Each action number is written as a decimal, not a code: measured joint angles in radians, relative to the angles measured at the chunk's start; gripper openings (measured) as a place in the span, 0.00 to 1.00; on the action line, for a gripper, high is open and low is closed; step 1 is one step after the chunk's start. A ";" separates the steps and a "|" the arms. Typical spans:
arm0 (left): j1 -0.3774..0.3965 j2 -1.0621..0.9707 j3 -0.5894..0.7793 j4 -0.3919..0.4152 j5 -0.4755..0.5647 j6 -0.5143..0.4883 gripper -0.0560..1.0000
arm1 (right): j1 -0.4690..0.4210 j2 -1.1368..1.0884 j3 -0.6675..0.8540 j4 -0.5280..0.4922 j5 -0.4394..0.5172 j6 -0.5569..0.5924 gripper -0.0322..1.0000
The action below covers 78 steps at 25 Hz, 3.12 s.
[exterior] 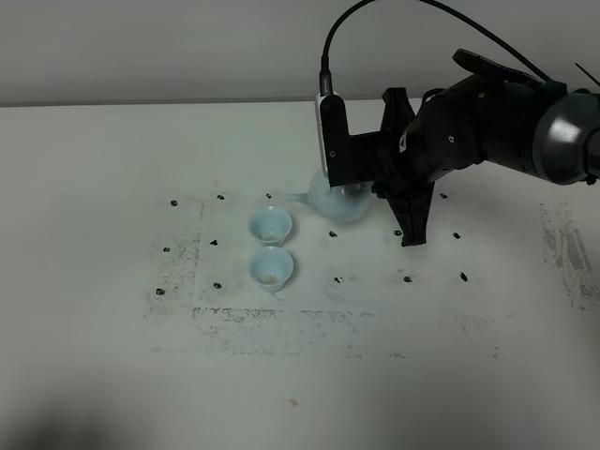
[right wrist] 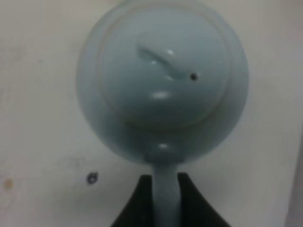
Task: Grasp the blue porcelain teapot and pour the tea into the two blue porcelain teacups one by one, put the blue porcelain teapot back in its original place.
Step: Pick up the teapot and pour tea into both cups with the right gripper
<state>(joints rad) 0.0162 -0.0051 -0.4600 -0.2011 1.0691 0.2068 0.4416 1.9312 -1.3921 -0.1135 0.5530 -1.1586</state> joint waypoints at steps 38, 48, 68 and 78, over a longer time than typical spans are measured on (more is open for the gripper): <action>0.000 0.000 0.000 0.000 0.000 0.000 0.70 | 0.018 0.045 0.000 -0.068 -0.208 -0.324 0.07; 0.000 0.000 0.000 0.000 0.000 0.000 0.70 | 0.018 0.045 0.000 -0.109 -0.213 -0.361 0.07; 0.000 0.000 0.000 0.000 0.000 0.000 0.70 | 0.018 0.045 0.000 -0.138 -0.260 -0.377 0.07; 0.000 0.000 0.000 0.000 0.000 0.000 0.70 | 0.018 0.045 0.000 -0.160 -0.273 -0.377 0.07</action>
<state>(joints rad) 0.0162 -0.0051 -0.4600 -0.2011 1.0691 0.2068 0.4593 1.9761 -1.3921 -0.2737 0.2795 -1.5353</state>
